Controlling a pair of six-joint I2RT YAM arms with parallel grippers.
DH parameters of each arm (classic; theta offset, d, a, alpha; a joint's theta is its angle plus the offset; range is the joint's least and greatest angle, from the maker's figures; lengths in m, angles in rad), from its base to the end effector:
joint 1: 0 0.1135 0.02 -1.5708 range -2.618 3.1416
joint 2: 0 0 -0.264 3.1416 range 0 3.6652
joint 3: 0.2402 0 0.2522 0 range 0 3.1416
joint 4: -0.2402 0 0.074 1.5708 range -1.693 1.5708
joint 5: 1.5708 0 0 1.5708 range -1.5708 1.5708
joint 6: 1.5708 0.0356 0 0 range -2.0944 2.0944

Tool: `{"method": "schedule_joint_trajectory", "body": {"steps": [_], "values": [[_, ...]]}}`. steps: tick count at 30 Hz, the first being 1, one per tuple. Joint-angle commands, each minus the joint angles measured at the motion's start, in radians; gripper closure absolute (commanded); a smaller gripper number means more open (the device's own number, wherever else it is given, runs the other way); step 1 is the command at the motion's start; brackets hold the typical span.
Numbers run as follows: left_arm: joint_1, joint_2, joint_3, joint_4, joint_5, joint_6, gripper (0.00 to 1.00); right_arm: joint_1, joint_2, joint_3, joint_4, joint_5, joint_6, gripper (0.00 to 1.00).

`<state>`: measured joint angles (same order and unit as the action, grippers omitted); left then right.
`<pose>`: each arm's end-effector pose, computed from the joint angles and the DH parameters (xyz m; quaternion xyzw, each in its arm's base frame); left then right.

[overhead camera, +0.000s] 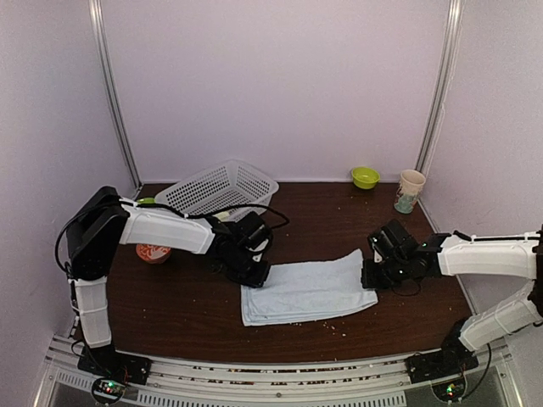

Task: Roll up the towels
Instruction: Roll the towel at the center of the board.

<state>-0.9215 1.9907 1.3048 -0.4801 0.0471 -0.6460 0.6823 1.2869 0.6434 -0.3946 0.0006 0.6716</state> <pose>0.2395 -0.3183 0.1451 0.1392 0.9694 -0.1582 0.1261 0.1814 0.1473 0.1735 -0.0051 0.9647 0.1647 0.2054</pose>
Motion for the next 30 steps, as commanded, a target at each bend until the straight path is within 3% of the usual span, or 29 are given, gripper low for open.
{"method": "schedule_joint_trajectory", "body": {"steps": [1, 19, 30], "values": [[-0.012, -0.018, -0.065, 0.028, 0.026, -0.021, 1.0, 0.045, 0.033, 0.094, -0.064, 0.04, -0.023, 1.0], [-0.048, -0.036, -0.182, 0.128, 0.047, -0.068, 1.0, 0.214, 0.268, 0.232, -0.008, -0.074, 0.065, 1.0], [-0.048, -0.035, -0.203, 0.144, 0.05, -0.075, 1.0, 0.225, 0.283, 0.223, 0.078, -0.173, 0.095, 0.62]]}}
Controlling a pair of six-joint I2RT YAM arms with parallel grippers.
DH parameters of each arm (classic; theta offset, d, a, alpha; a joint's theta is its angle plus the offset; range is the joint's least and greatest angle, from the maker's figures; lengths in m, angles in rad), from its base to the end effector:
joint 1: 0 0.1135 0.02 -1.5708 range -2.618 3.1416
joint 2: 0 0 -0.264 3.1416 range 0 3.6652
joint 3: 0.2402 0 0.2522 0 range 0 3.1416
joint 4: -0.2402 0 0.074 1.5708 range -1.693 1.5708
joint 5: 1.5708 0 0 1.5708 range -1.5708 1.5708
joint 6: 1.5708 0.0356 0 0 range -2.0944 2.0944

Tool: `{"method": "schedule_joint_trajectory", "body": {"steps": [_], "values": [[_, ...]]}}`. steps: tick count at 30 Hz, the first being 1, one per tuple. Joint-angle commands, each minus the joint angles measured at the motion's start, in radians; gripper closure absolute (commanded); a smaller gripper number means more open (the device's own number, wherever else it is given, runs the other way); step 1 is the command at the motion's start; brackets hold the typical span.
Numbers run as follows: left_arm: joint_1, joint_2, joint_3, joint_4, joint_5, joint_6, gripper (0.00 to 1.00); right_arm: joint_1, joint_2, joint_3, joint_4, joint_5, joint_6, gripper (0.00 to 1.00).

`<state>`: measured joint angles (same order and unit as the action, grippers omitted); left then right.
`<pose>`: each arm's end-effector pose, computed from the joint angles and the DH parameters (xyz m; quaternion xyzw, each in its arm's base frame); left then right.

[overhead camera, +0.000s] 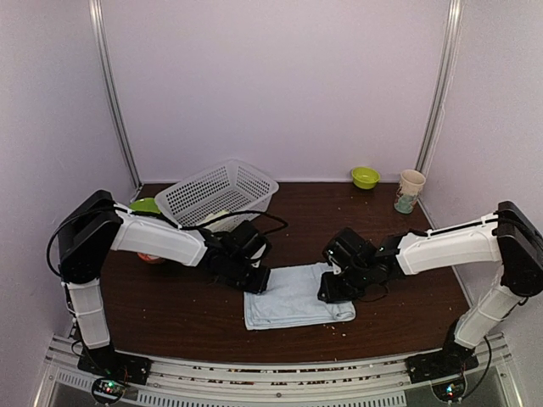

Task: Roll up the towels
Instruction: Roll the towel at the center of the board.

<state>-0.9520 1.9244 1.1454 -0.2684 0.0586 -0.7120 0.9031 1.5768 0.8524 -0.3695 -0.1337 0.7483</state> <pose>0.2203 -0.3129 0.1369 0.1231 0.9577 -0.2102 0.1532 0.1789 0.2346 0.1630 -0.0907 0.9654 0.2172 0.1121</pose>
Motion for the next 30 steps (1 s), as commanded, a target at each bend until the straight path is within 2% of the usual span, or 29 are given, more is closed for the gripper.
{"method": "schedule_joint_trajectory", "body": {"steps": [1, 5, 12, 14, 18, 21, 24, 30], "values": [[-0.017, 0.031, -0.046, -0.068, 0.037, -0.01, 1.0, 0.003, -0.02, 0.014, 0.056, -0.043, 0.02, 0.59], [-0.018, 0.034, -0.055, -0.06, 0.038, -0.015, 1.0, -0.012, -0.086, 0.014, 0.05, -0.052, 0.025, 0.48], [-0.017, 0.036, -0.062, -0.053, 0.04, -0.018, 1.0, -0.074, -0.232, -0.031, 0.008, -0.005, 0.004, 0.46], [-0.018, 0.036, -0.062, -0.054, 0.038, -0.018, 1.0, -0.091, -0.243, -0.057, 0.007, 0.013, 0.003, 0.54], [-0.018, 0.036, -0.062, -0.055, 0.039, -0.021, 1.0, -0.085, -0.21, -0.086, 0.053, -0.07, 0.007, 0.79], [-0.018, 0.035, -0.061, -0.059, 0.039, -0.025, 1.0, -0.057, -0.192, -0.123, 0.099, -0.121, 0.031, 0.9], [-0.017, 0.035, -0.062, -0.06, 0.04, -0.029, 1.0, -0.031, -0.176, -0.16, 0.118, -0.136, 0.055, 0.96], [-0.023, 0.033, -0.065, -0.06, 0.042, -0.039, 1.0, 0.025, -0.061, -0.173, 0.17, -0.159, 0.081, 0.98]]}}
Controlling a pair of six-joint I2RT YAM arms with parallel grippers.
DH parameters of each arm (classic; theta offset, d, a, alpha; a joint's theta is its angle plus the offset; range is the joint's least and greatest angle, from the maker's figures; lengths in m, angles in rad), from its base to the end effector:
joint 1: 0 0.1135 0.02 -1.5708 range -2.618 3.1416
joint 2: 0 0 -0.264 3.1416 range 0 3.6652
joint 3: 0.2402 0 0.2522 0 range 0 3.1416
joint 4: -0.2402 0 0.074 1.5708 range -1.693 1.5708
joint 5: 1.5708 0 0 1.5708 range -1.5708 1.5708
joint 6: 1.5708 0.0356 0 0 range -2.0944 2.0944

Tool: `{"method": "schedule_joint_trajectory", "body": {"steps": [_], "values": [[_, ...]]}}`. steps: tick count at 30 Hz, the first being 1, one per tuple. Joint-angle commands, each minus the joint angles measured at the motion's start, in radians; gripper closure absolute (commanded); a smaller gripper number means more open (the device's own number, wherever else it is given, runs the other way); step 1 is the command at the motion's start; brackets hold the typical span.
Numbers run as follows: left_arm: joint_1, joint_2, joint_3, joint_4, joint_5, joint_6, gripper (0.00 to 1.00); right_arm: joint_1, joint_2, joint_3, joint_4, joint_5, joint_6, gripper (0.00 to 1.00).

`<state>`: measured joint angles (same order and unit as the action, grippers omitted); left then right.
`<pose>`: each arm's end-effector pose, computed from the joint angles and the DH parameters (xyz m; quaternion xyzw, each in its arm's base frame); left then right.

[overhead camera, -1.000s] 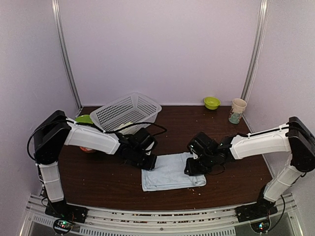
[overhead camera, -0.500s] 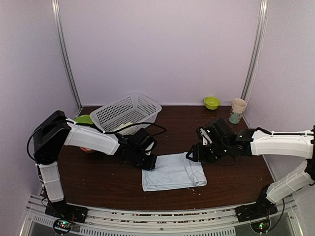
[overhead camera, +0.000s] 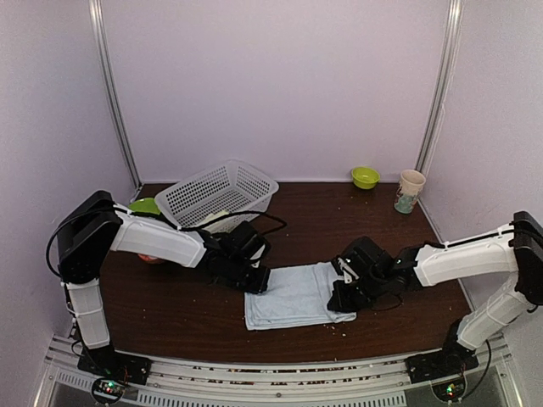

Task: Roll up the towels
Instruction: Roll the towel at the center of the board.

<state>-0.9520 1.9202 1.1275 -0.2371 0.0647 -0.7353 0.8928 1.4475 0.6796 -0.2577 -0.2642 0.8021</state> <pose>0.2194 -0.3121 0.1353 0.1127 0.9565 -0.2202 0.1542 0.1569 0.2096 0.1558 -0.0787 0.9521 0.2840 0.0816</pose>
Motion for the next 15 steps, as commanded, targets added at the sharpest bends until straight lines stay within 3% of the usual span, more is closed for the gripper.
{"method": "schedule_joint_trajectory", "body": {"steps": [1, 4, 11, 15], "values": [[-0.024, 0.036, -0.051, -0.091, 0.035, -0.019, 1.0, 0.05, 0.09, 0.011, 0.06, -0.031, 0.028, 0.98], [-0.031, 0.034, -0.061, -0.091, 0.034, -0.028, 1.0, 0.063, 0.116, 0.037, 0.061, -0.035, 0.03, 0.92], [-0.034, 0.011, -0.084, -0.095, 0.024, -0.038, 1.0, 0.011, -0.067, 0.064, -0.037, 0.031, -0.008, 0.57], [-0.034, -0.038, -0.072, -0.157, -0.003, -0.017, 1.0, -0.049, -0.178, 0.042, -0.104, 0.082, -0.047, 0.54]]}}
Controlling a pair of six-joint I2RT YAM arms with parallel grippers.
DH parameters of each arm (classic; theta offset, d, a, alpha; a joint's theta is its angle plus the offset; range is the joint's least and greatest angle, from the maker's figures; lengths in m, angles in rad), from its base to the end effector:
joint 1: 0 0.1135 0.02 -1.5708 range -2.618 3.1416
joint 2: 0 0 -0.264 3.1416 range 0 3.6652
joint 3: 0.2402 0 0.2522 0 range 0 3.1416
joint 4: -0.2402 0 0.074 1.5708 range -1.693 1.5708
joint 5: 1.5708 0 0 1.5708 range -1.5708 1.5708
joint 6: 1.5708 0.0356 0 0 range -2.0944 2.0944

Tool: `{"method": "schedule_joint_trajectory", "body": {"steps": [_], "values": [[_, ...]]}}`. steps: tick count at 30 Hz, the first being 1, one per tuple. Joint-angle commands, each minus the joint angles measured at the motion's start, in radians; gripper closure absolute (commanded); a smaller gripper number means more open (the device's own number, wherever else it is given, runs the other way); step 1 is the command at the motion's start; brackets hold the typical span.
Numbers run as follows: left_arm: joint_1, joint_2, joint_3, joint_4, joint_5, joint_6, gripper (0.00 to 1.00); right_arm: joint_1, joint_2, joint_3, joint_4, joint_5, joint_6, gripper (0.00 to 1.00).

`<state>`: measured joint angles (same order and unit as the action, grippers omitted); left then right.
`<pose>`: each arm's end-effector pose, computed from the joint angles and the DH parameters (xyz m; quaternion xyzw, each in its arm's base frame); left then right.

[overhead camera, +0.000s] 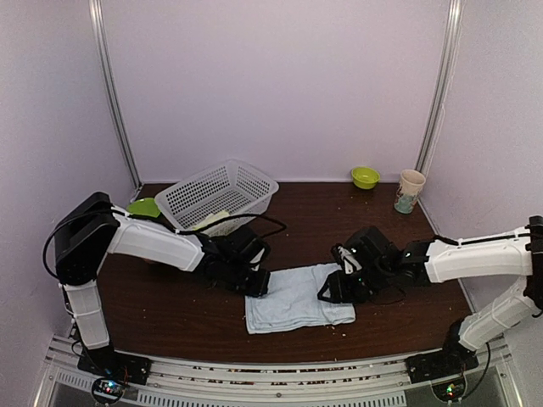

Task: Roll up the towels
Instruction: Roll the towel at the center of the board.

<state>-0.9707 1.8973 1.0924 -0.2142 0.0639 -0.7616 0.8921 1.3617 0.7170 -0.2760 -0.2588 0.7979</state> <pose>0.2100 -0.3109 0.1353 0.1090 0.9555 -0.2273 0.1529 0.1578 0.2102 0.1862 -0.0854 0.9367 0.3180 0.1187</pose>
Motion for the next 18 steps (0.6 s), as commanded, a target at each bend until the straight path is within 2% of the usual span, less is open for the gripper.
{"method": "schedule_joint_trajectory", "body": {"steps": [1, 6, 8, 12, 18], "values": [[-0.016, -0.032, -0.028, -0.205, -0.014, 0.017, 0.99, -0.061, -0.118, -0.006, -0.093, 0.09, -0.05, 0.54], [-0.016, -0.116, 0.062, -0.343, -0.039, 0.075, 0.65, -0.07, -0.181, -0.087, -0.095, 0.121, -0.056, 0.56], [-0.019, -0.141, 0.107, -0.37, -0.028, 0.083, 0.57, -0.07, -0.212, -0.128, -0.066, 0.144, -0.027, 0.57], [-0.032, -0.127, 0.229, -0.384, 0.016, 0.087, 0.55, -0.073, -0.265, -0.217, 0.044, 0.166, 0.029, 0.55], [-0.046, 0.004, 0.413, -0.381, 0.064, 0.06, 0.55, -0.072, -0.245, -0.263, 0.129, 0.151, 0.072, 0.54]]}}
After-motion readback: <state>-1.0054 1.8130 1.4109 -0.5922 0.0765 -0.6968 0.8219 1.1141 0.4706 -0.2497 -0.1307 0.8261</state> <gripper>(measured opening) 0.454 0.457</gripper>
